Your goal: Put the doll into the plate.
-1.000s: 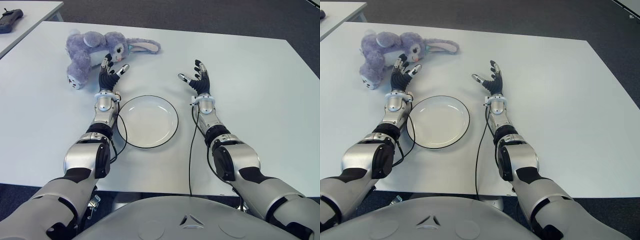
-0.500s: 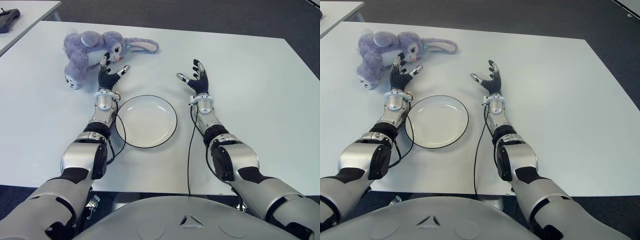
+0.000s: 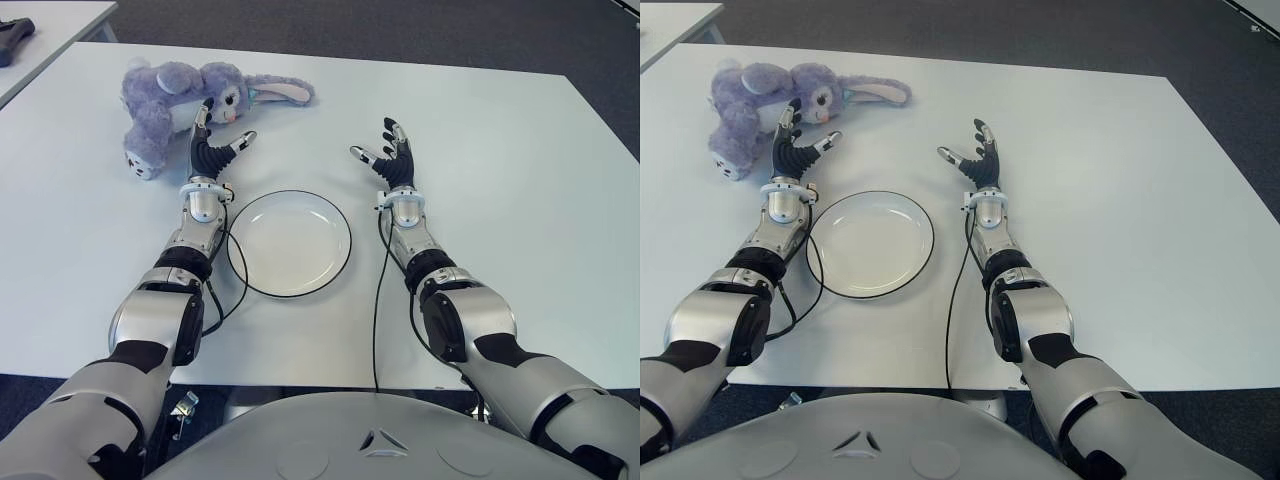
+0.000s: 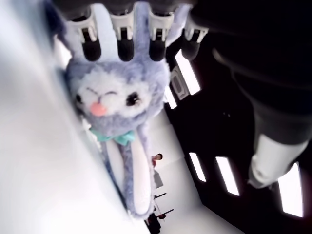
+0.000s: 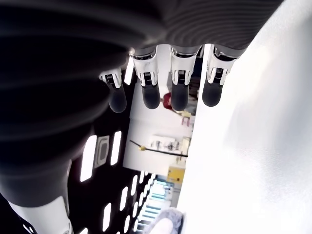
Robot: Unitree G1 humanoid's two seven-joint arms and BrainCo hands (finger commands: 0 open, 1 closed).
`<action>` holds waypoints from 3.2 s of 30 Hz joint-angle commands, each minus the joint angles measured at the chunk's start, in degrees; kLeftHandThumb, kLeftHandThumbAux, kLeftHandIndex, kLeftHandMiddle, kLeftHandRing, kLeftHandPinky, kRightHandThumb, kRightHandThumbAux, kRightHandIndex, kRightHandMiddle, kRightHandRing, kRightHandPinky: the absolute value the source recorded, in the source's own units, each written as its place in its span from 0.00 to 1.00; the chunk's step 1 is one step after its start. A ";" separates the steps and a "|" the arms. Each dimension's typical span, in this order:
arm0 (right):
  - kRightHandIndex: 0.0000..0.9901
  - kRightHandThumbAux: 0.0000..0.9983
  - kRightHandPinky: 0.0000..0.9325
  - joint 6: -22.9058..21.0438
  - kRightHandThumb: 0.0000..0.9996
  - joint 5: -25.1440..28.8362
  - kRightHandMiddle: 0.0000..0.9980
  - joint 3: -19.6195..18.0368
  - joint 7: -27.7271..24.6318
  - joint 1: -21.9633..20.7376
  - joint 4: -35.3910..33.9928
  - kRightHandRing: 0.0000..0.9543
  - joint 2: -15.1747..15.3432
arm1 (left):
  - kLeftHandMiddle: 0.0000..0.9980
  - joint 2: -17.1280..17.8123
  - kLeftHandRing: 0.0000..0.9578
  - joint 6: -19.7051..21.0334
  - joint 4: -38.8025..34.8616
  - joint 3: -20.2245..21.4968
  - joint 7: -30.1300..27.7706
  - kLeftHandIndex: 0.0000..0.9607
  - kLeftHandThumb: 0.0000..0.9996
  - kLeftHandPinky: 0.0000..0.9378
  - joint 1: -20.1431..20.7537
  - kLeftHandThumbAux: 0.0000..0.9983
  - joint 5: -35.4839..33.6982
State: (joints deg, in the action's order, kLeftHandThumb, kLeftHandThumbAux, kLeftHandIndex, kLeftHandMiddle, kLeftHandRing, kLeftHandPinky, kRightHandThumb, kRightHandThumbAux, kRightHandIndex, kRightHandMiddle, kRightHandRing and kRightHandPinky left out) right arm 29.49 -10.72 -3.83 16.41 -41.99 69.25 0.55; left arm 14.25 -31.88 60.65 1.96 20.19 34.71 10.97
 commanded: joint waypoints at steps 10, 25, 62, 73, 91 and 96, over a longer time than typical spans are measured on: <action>0.11 0.76 0.10 -6.26 0.04 0.48 0.09 -0.48 -0.83 11.91 8.05 0.09 -1.63 | 0.00 2.65 0.00 0.61 -0.75 -1.35 1.17 0.00 0.06 0.00 -4.97 0.62 2.58; 0.11 0.77 0.11 -5.97 0.05 0.55 0.10 -0.68 -0.82 11.86 8.01 0.10 -1.70 | 0.00 5.30 0.00 0.55 -1.14 -2.23 2.86 0.00 0.08 0.00 -2.46 0.61 4.53; 0.10 0.77 0.11 -6.12 0.03 0.61 0.10 -0.82 -1.21 11.66 8.15 0.09 -2.01 | 0.00 14.72 0.02 15.75 -0.56 -16.72 16.26 0.00 0.27 0.00 7.92 0.36 25.49; 0.11 0.77 0.10 -6.51 0.03 0.54 0.10 -0.86 -1.11 11.60 8.20 0.09 -2.17 | 0.00 15.26 0.00 18.61 -3.47 -19.85 18.27 0.00 0.28 0.00 8.65 0.36 29.17; 0.11 0.77 0.11 -6.50 0.03 0.44 0.10 -1.15 -0.95 11.52 8.19 0.10 -2.47 | 0.00 11.83 0.03 31.72 -32.94 -19.12 9.09 0.00 0.24 0.09 -6.37 0.36 28.10; 0.11 0.76 0.11 -6.48 0.03 0.34 0.10 -1.16 -1.07 11.54 8.21 0.10 -2.38 | 0.00 11.41 0.02 34.45 -35.88 -18.79 9.16 0.00 0.25 0.03 -7.56 0.35 29.55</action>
State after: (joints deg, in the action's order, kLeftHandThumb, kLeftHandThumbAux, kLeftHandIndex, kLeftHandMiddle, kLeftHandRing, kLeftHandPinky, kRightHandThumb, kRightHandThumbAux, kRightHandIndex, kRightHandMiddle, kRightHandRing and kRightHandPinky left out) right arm 29.49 -10.72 -4.82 15.97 -43.17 69.24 0.34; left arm 26.64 -1.70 29.05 -16.64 31.79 31.06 38.67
